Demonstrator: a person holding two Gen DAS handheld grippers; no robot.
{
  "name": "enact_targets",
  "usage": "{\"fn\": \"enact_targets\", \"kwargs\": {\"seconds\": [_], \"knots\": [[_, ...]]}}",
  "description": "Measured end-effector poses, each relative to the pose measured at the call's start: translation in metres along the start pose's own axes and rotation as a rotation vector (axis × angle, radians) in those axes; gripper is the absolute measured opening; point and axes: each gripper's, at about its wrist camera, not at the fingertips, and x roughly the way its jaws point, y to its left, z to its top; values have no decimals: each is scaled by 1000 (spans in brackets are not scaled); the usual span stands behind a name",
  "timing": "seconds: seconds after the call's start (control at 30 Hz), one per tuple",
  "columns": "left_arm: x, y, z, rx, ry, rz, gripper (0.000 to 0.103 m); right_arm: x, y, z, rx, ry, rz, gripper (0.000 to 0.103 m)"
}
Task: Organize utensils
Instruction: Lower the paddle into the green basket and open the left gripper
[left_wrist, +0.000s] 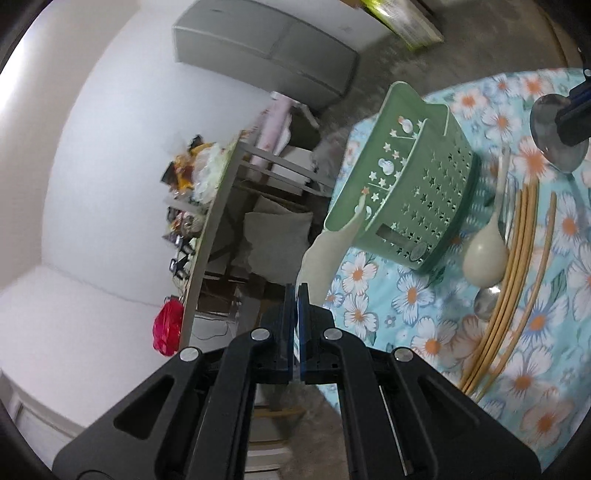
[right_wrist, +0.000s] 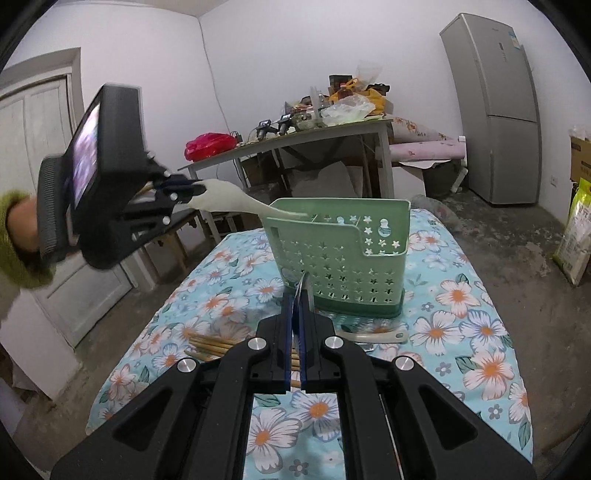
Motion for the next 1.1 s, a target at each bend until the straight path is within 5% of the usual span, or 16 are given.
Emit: {"fn": "enact_targets", "kwargs": {"seconds": [0.13, 0.23, 0.3, 0.43, 0.53, 0.8, 1.1], "knots": [[7, 5, 14, 82, 24, -35, 5, -4, -3, 0, 11, -12, 4, 3], [18, 20, 19, 30, 22, -47, 8, -6, -6, 1, 21, -21, 9, 3], [21, 35, 24, -90, 4, -91, 16, -6, -10, 2, 31, -23, 14, 3], [26, 74, 16, -441, -104, -271, 54, -6, -19, 4, 53, -22, 32, 3], [28, 90, -1, -644, -170, -356, 55, -6, -26, 7, 60, -25, 40, 3], [30, 82, -78, -1159, -222, -400, 60, -19, -52, 49, 115, -85, 112, 3], [23, 13, -136, -1373, -153, -447, 60, -28, -72, 127, 134, -232, 227, 3]]}}
